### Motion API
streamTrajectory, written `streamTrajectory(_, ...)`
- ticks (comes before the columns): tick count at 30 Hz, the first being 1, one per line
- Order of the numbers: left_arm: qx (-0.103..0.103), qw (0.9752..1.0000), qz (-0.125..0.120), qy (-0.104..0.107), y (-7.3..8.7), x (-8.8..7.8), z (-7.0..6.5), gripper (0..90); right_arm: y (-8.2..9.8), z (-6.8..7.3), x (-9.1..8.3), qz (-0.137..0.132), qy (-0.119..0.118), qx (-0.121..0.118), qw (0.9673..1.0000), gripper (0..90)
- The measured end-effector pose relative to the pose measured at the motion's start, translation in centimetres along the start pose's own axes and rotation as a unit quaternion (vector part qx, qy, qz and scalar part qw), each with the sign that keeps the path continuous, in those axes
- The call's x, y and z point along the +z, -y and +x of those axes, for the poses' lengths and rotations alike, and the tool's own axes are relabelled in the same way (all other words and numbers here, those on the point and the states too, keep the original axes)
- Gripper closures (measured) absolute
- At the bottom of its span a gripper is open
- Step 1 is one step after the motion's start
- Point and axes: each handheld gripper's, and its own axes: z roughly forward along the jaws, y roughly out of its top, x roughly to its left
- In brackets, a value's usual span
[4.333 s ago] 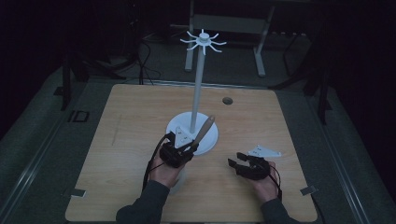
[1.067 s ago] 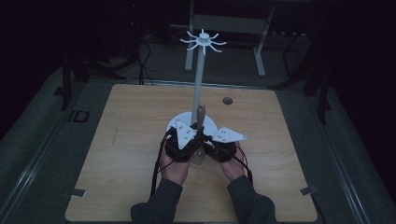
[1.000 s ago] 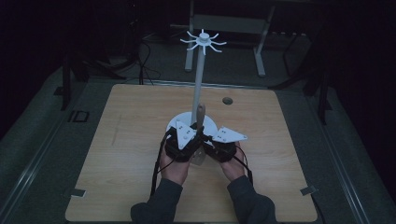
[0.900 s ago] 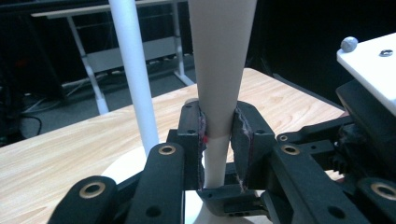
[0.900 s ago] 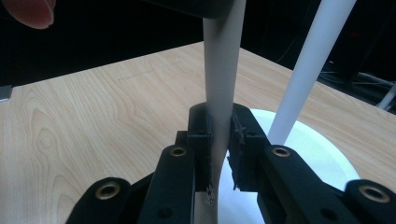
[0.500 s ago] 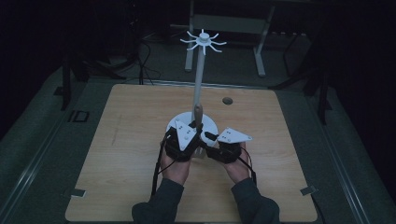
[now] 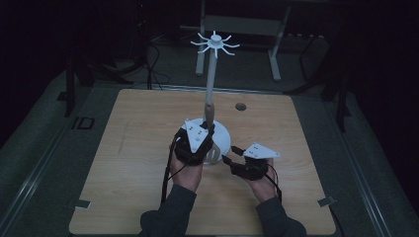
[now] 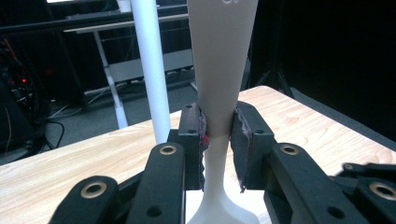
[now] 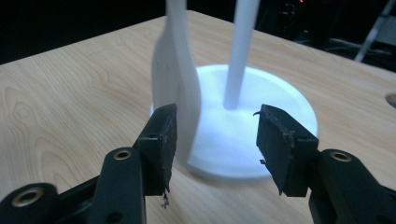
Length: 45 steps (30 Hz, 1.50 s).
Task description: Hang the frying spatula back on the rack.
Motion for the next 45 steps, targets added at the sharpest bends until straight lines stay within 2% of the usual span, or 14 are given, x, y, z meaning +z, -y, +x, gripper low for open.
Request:
streamTrajectory(4,-0.005,1.0000,-0.001,-0.004,-0.5,0.1,0.0,75.0,0.9,-0.5,-0.7,0.004,0.008,0.009,0.9999,46.6)
streamTrajectory(11,-0.012,0.9998,-0.002,-0.014,-1.5,0.0,0.4,75.0,2.5,-1.1,-1.7,0.020,0.029,0.010,0.9993,46.3)
streamTrajectory(16,-0.020,0.9996,-0.003,-0.020,-2.3,0.1,0.5,75.0,3.0,-1.4,-2.0,0.023,0.033,0.017,0.9990,46.4)
streamTrajectory(21,-0.017,0.9996,-0.004,-0.023,-3.1,0.2,0.4,75.0,3.1,-1.5,-2.1,0.022,0.032,0.022,0.9990,46.4)
streamTrajectory(35,0.002,0.9982,-0.003,-0.059,-6.9,1.1,0.3,74.9,3.3,-1.5,-2.1,0.021,0.029,0.028,0.9989,46.6)
streamTrajectory(45,0.007,0.9960,-0.002,-0.089,-8.2,2.0,0.1,74.9,3.3,-1.3,-2.0,0.022,0.027,0.028,0.9990,46.6)
